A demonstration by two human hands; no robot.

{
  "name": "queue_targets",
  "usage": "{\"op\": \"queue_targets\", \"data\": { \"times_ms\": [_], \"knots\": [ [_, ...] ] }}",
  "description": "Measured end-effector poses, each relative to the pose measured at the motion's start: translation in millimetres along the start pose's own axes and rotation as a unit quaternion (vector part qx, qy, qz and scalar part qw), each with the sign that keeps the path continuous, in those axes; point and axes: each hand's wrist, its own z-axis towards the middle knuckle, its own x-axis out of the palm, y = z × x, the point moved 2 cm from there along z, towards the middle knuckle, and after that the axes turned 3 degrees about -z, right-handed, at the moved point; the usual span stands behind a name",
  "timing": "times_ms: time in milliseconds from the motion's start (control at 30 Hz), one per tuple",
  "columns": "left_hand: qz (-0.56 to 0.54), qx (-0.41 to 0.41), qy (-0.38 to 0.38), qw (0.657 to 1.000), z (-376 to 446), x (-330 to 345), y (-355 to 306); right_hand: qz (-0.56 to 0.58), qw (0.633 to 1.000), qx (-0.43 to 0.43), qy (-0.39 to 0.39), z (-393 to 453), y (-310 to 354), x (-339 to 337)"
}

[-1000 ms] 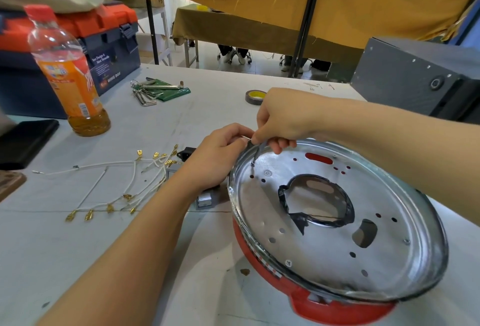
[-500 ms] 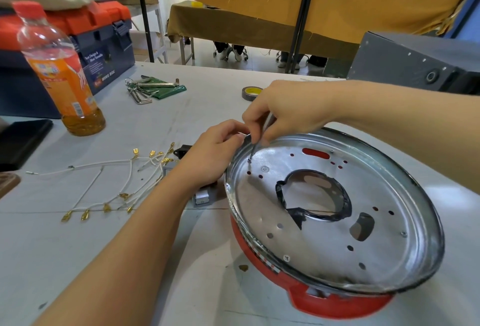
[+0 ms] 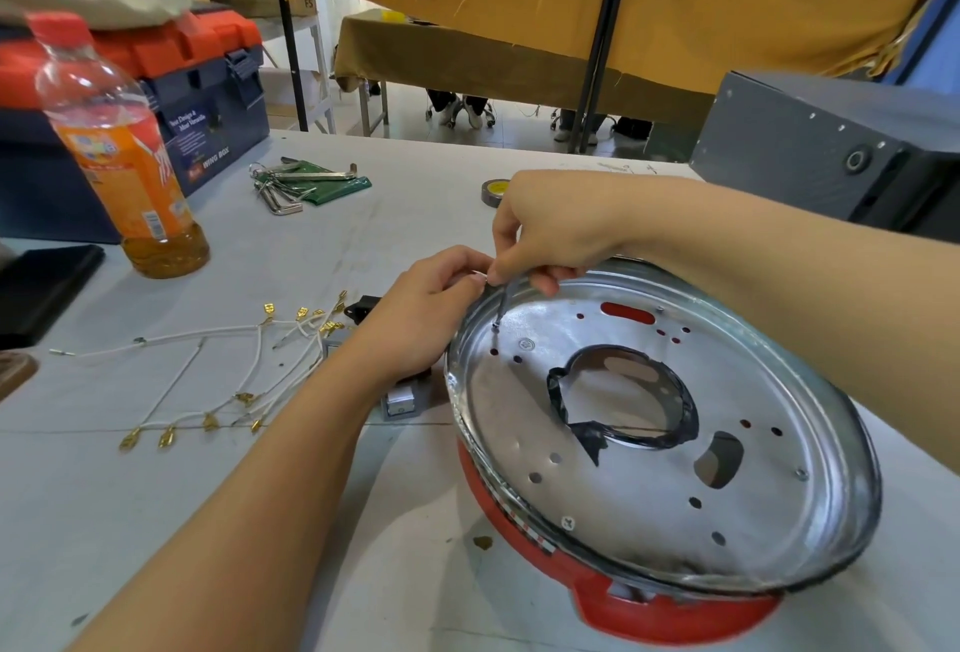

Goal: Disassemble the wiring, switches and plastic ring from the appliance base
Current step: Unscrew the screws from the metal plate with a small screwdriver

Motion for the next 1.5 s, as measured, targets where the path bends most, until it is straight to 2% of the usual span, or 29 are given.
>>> {"op": "queue_targets", "data": {
  "times_ms": [167,367,600,867,1133,1333,1500],
  "knots": [
    [-0.001,0.001,-0.003,1.0,0.5,-0.4,-0.4,-0.013,0.999,-0.033,0.028,1.7,4.8,-5.2],
    [0.005,0.001,-0.001,1.0,-1.1,-0.5,-2.4,-0.067,0.996,-0.054,0.008,-4.0,7.7,-5.7],
    [-0.009,-0.009,0.001,1.0,-1.8,-0.3,-2.9,-0.053,0.997,-0.023,-0.057,-5.0,12.5,4.6],
    [-0.003,-0.005,0.007,1.0,-1.8,-1.1,-2.1,-0.056,0.996,-0.032,-0.062,-2.7,16.5,5.3],
    [-0.019,-0.003,0.002,1.0,-1.3,0.0,-1.6,-0.074,0.996,-0.052,-0.015,-10.6,12.7,-2.8],
    [-0.016,-0.009,0.004,1.0,-1.0,0.0,-0.4,-0.075,0.996,-0.011,-0.056,-4.5,13.1,3.3],
    [-0.017,-0.008,0.006,1.0,0.0,0.0,-0.2,-0.055,0.998,-0.014,-0.038,-5.1,13.6,2.4]
  ]
}}
